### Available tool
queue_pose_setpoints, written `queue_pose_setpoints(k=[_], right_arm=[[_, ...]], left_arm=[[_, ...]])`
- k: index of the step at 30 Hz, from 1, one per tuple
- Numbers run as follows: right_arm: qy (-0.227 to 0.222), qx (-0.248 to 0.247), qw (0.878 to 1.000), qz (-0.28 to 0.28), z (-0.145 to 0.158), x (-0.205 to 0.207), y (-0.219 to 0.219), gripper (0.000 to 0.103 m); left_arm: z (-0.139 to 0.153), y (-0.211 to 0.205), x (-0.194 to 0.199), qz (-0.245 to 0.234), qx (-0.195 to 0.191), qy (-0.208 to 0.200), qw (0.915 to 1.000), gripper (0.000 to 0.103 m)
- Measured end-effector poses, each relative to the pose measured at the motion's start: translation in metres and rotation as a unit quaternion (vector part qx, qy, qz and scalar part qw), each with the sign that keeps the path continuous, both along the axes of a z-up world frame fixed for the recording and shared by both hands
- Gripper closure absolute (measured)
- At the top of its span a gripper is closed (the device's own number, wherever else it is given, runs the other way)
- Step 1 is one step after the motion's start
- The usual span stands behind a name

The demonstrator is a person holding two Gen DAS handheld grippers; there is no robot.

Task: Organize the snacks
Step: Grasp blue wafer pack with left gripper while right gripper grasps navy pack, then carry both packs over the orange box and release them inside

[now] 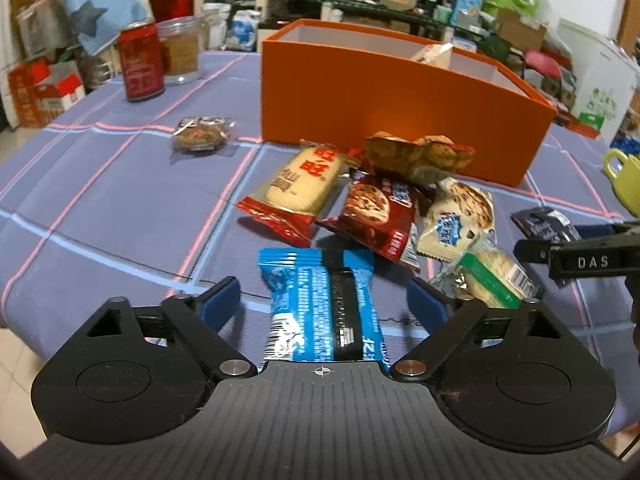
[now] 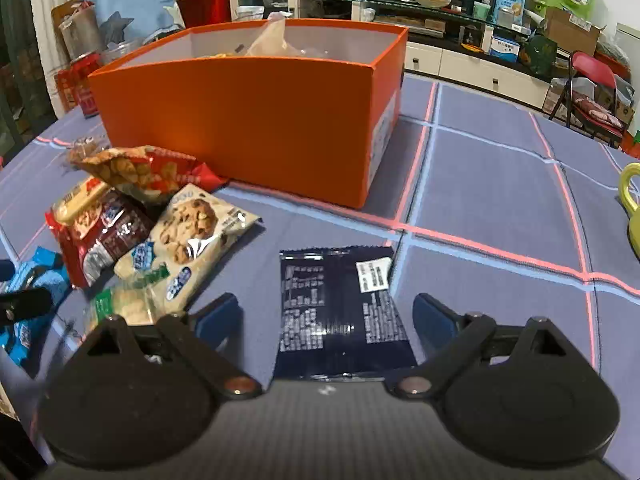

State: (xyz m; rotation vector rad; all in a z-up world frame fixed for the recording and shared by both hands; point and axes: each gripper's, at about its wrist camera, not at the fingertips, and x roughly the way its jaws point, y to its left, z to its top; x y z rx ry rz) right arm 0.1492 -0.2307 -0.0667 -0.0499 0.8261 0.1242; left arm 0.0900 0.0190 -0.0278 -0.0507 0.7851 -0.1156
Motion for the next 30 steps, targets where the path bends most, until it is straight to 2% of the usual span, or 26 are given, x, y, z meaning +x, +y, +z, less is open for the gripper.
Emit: queue_pose_setpoints(k=[2,5,6,7,8,9,10,13,16,22,30], right_arm=[[0.002,0.000,1.000,-0.002,0.000,0.000,0.000,0.010],[0.004,0.001,1.000,-0.003,0.001,0.000,0.000,0.011],[0.005,0.002,1.000,-0.004,0.002,0.000,0.000,0.013],[0.006,0.002,1.000,-0.005,0.003,-0.001,-0.001,0.021],[0.007,0.004,1.000,-0.007,0.005,-0.001,-0.002,0.025],[0.009,0.008,1.000,-0.006,0.007,-0.002,-0.003,0.042],[0.010,0.012,1.000,-0.007,0.010,-0.002,-0.004,0.049],[0.014,0.011,1.000,-0.005,0.011,-0.005,-0.003,0.051],[0.012,0.004,1.000,-0.004,0.012,-0.007,-0.001,0.053],[-0.025,-0.034,0.999,-0.006,0.028,-0.018,0.007,0.053],[-0.069,-0.026,0.997,-0.001,0.052,-0.031,0.023,0.053]], left_arm=[[-0.004,-0.003,0.002,-0.006,0.000,0.011,0.9999,0.044],[-0.007,-0.006,0.002,-0.006,0.009,0.007,0.9999,0.044],[-0.008,-0.006,0.002,-0.006,0.010,0.006,0.9999,0.044],[-0.008,-0.006,0.002,-0.004,0.011,0.005,0.9999,0.047],[-0.007,-0.006,0.002,-0.002,0.014,0.002,0.9999,0.062],[-0.006,-0.006,0.001,-0.001,0.017,0.000,0.9999,0.078],[-0.005,-0.005,0.002,-0.005,0.015,0.001,0.9999,0.079],[-0.002,-0.005,0.003,-0.024,-0.002,0.006,0.9997,0.084],[0.005,-0.008,0.000,-0.035,0.005,-0.004,0.9994,0.088],[0.024,-0.009,-0.004,-0.045,0.022,-0.040,0.9979,0.089],[0.042,0.001,0.009,-0.030,0.030,-0.052,0.9977,0.089]])
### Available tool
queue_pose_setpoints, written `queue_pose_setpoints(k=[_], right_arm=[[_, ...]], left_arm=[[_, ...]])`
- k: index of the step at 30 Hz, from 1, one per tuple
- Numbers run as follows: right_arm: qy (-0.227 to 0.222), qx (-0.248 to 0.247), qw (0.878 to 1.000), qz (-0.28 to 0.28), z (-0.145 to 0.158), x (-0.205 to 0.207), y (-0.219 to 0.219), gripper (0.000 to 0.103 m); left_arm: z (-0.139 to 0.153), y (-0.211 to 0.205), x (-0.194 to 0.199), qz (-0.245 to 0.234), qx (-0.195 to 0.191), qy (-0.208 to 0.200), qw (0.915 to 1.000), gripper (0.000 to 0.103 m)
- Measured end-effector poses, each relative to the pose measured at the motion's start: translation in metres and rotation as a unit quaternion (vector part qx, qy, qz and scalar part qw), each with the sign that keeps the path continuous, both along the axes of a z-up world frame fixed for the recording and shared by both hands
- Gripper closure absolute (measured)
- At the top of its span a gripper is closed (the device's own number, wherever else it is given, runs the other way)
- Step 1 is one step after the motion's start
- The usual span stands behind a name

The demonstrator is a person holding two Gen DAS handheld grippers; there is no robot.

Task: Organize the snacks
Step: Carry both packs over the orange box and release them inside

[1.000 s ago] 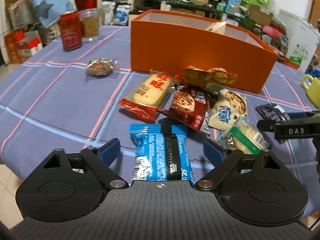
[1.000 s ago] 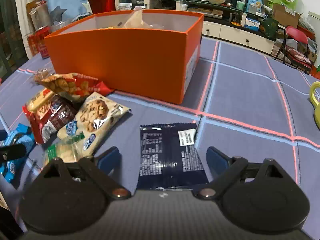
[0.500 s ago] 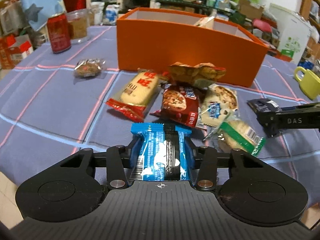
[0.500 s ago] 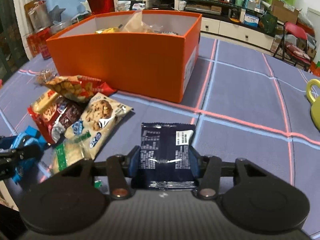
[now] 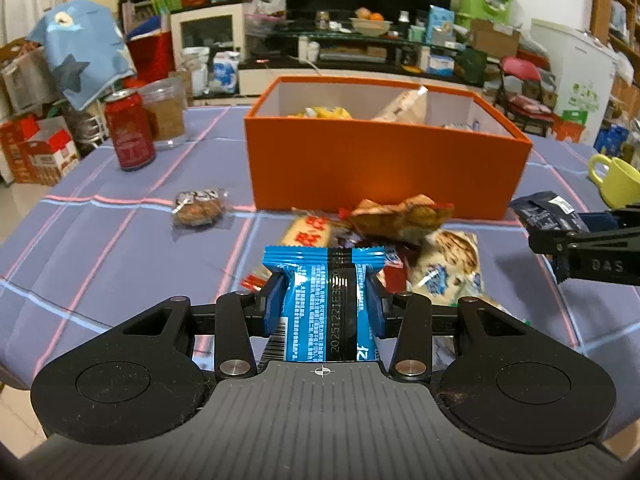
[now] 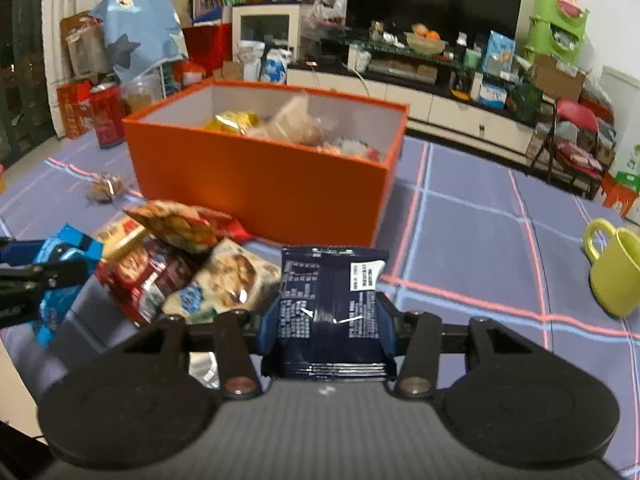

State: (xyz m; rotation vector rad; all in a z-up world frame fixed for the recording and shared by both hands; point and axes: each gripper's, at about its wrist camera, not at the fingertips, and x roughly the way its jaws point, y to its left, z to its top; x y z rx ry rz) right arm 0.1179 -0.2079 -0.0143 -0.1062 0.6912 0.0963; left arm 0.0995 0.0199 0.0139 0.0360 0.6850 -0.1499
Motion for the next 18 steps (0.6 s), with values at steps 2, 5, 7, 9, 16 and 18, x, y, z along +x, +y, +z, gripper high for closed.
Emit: queue_pose_setpoints(k=[2,5,7,9,16,18], right_arm=[[-0.009,0.003,1.000,0.002,0.006,-0.001,0.005,0.052],[-0.022,0.007,1.000,0.001,0.012,-0.003,0.011,0.052],[-0.029,0.007,1.000,-0.001,0.016,-0.004,0.014,0.052],[-0.035,0.010,0.999,-0.003,0.020,-0.006,0.016,0.052],[-0.055,0.020,0.998,-0.010,0.034,-0.008,0.022,0.052],[-0.063,0.020,0.998,-0.011,0.038,-0.009,0.024,0.052]], left_arm=[[0.003,0.001,0.003,0.004,0.002,-0.004,1.0000,0.089],[0.006,0.002,0.006,0.010,0.008,-0.013,0.9998,0.089],[0.009,0.003,0.008,0.013,0.006,-0.015,0.9998,0.089],[0.012,0.001,0.009,0.012,0.003,-0.018,0.9998,0.089],[0.032,-0.008,0.015,-0.001,-0.004,-0.034,0.9994,0.089],[0.040,-0.008,0.019,-0.005,-0.006,-0.039,0.9992,0.089]])
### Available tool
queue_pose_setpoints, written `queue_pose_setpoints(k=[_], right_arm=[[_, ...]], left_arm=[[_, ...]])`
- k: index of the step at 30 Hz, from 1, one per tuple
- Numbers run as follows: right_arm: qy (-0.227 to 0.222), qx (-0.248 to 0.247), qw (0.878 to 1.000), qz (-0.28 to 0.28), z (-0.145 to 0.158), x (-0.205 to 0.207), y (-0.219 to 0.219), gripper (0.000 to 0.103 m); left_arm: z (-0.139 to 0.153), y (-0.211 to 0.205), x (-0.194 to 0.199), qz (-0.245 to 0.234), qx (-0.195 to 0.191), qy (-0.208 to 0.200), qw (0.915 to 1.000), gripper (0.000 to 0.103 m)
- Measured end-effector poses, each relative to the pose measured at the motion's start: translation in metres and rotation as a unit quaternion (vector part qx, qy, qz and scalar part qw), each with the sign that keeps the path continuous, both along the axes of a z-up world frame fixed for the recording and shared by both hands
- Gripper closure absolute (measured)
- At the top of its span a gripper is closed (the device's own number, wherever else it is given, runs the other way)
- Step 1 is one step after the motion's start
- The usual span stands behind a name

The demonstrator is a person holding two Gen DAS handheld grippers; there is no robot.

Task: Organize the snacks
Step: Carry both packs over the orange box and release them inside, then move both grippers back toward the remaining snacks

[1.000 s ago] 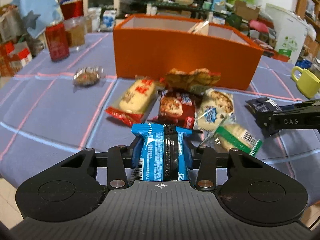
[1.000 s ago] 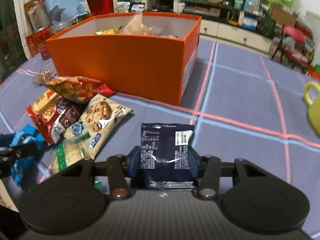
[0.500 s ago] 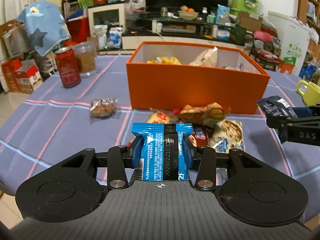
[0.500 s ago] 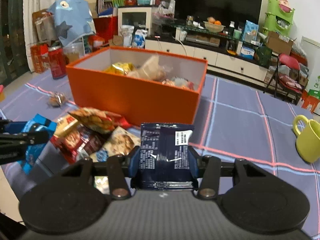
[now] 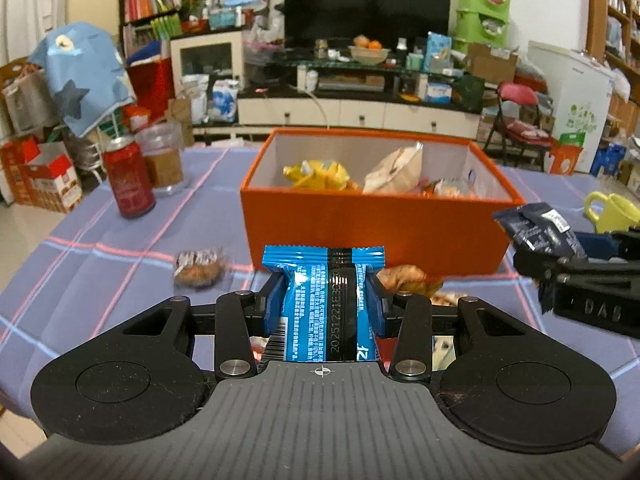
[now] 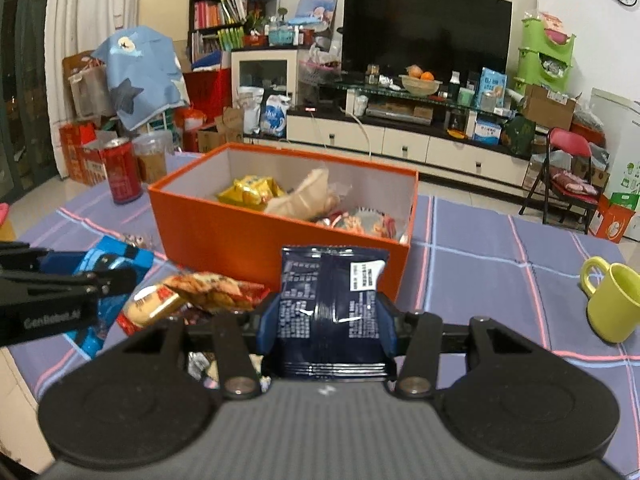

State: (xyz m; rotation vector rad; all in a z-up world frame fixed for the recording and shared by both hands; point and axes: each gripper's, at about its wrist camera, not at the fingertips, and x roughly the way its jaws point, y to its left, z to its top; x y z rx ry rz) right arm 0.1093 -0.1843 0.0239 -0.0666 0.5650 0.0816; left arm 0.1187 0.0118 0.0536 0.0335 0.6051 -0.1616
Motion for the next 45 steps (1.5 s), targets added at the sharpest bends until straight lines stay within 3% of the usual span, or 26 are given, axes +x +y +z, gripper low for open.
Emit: queue_pose_setpoints(k=[10,15,22,23,24,25,26,27,29,33,38,41,45], right_arm=[[-0.047,0.017,0.999,-0.021,0.039,0.017,0.000,0.052],[-0.046,0.054,0.997,-0.034,0.041,0.068,-0.009,0.052],[-0.015,0.040,0.998,-0.036,0.024,0.144,-0.014,0.050],[-0.009,0.038,0.999,-0.037,0.023,0.151,-0.013,0.047],[-0.002,0.034,0.999,-0.038,0.021,0.158,-0.013,0.042],[0.000,0.032,0.999,-0.040,0.021,0.162,-0.012,0.027],[-0.003,0.032,0.999,-0.044,0.022,0.162,-0.013,0.018],[-0.010,0.034,0.998,-0.047,0.024,0.159,-0.014,0.017],[-0.025,0.038,0.998,-0.048,0.031,0.144,-0.016,0.015],[-0.050,0.043,0.997,-0.049,0.043,0.091,-0.018,0.009],[-0.049,0.046,0.998,-0.020,0.018,0.004,-0.011,0.004],[-0.008,0.038,0.999,0.031,-0.008,-0.022,0.000,0.004],[0.006,-0.006,0.996,0.088,-0.033,-0.026,0.013,0.004]], left_arm=[[0.048,-0.001,0.061,0.005,-0.022,-0.039,0.9990,0.089],[0.049,-0.008,0.113,0.002,-0.001,-0.040,0.9992,0.089],[0.039,-0.029,0.198,0.007,0.024,-0.023,0.9994,0.088],[0.034,-0.033,0.211,0.001,0.029,-0.012,0.9995,0.085],[0.029,-0.036,0.221,-0.009,0.033,0.003,0.9994,0.071],[0.024,-0.040,0.230,-0.017,0.038,0.020,0.9989,0.060],[0.021,-0.043,0.234,-0.018,0.046,0.028,0.9984,0.041],[0.021,-0.045,0.232,-0.018,0.053,0.024,0.9982,0.033],[0.027,-0.042,0.218,-0.019,0.061,0.001,0.9980,0.031],[0.041,-0.011,0.170,-0.012,0.024,-0.021,0.9994,0.015],[0.037,0.048,0.097,0.024,-0.018,-0.026,0.9992,0.014],[0.024,0.071,0.061,0.026,-0.033,-0.021,0.9989,0.014],[-0.006,0.077,0.041,0.016,0.002,-0.010,0.9998,0.014]])
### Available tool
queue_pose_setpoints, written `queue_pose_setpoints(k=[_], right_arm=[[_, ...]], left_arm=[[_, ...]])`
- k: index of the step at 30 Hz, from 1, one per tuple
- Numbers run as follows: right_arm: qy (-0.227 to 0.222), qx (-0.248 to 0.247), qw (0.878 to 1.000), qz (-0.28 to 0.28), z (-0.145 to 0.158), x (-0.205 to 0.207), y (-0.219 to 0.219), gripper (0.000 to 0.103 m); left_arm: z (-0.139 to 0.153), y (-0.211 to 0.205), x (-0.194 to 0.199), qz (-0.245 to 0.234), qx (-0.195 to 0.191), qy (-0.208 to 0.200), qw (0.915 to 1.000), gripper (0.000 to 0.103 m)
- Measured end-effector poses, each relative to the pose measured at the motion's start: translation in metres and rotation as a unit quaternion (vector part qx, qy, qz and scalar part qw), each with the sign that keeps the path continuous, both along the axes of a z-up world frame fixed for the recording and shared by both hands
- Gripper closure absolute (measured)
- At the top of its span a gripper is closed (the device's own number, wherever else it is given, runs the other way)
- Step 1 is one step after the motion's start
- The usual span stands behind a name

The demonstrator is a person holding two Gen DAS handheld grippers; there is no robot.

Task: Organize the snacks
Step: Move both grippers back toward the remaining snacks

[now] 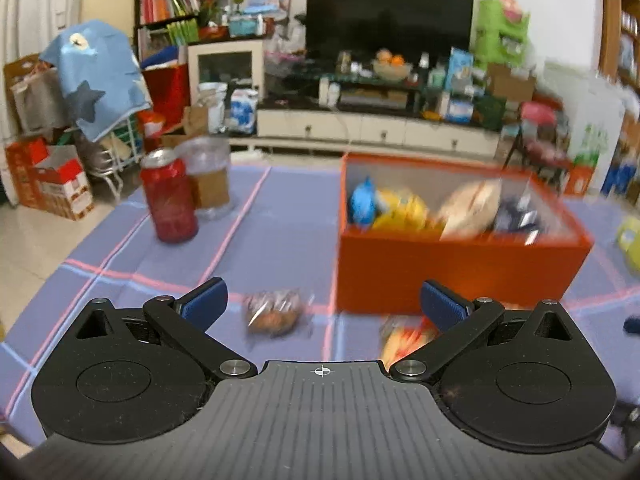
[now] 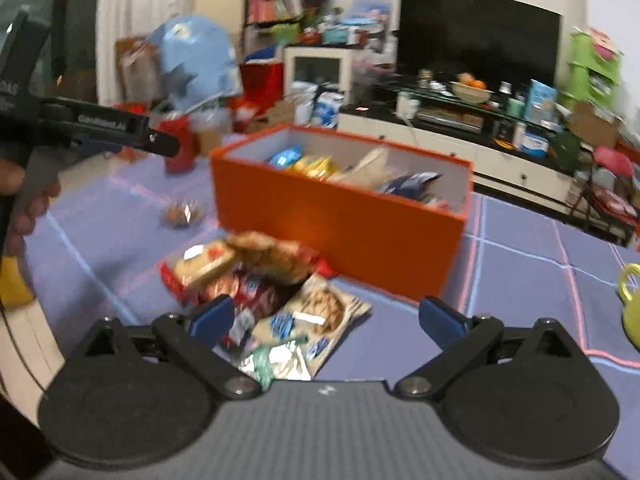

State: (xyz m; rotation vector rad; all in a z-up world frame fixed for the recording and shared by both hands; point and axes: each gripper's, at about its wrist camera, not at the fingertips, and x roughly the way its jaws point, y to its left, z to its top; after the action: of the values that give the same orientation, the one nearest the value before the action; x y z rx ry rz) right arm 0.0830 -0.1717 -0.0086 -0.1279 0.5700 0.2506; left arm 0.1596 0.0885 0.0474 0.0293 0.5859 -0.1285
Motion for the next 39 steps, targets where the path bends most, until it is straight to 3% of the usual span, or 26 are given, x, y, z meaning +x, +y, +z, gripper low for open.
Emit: queue_pose_setpoints(k=[5,11,14,17,20,24,26,30,33,39], right_arm=[[0.035,-0.018,0.998,0.039,-0.027,0.002,0.008,0.009],[0.058,-0.016,0.997,0.054,-0.036,0.010,0.013,0.011],[0.081,-0.020,0.994,0.067,-0.043,0.014,0.017,0.021],[0.099,-0.025,0.992,0.075,-0.050,0.018,0.024,0.025],[0.109,-0.025,0.990,0.084,-0.054,0.019,0.028,0.028],[0.111,-0.020,0.990,0.086,-0.054,0.019,0.030,0.028],[0.112,-0.018,0.990,0.086,-0.054,0.019,0.029,0.029],[0.116,-0.013,0.990,0.082,-0.052,0.021,0.025,0.032],[0.121,-0.002,0.990,0.073,-0.051,0.024,0.022,0.034],[0.120,-0.005,0.991,0.067,-0.052,0.024,0.025,0.037]], left_arm=[[-0.033,-0.012,0.010,-0.030,0.053,0.043,0.9972,0.016],[-0.046,-0.022,0.021,-0.047,0.061,0.059,0.9953,0.016],[-0.053,-0.026,0.026,-0.068,0.070,0.072,0.9926,0.022],[-0.058,-0.031,0.032,-0.083,0.077,0.083,0.9902,0.030],[-0.064,-0.035,0.038,-0.091,0.076,0.089,0.9889,0.036],[-0.064,-0.037,0.042,-0.115,0.045,0.093,0.9880,0.045],[-0.063,-0.040,0.042,-0.129,0.034,0.097,0.9862,0.045],[-0.071,-0.050,0.042,-0.144,0.042,0.115,0.9820,0.048],[-0.079,-0.052,0.048,-0.136,0.035,0.133,0.9812,0.055],[-0.081,-0.058,0.047,-0.136,0.037,0.126,0.9819,0.058]])
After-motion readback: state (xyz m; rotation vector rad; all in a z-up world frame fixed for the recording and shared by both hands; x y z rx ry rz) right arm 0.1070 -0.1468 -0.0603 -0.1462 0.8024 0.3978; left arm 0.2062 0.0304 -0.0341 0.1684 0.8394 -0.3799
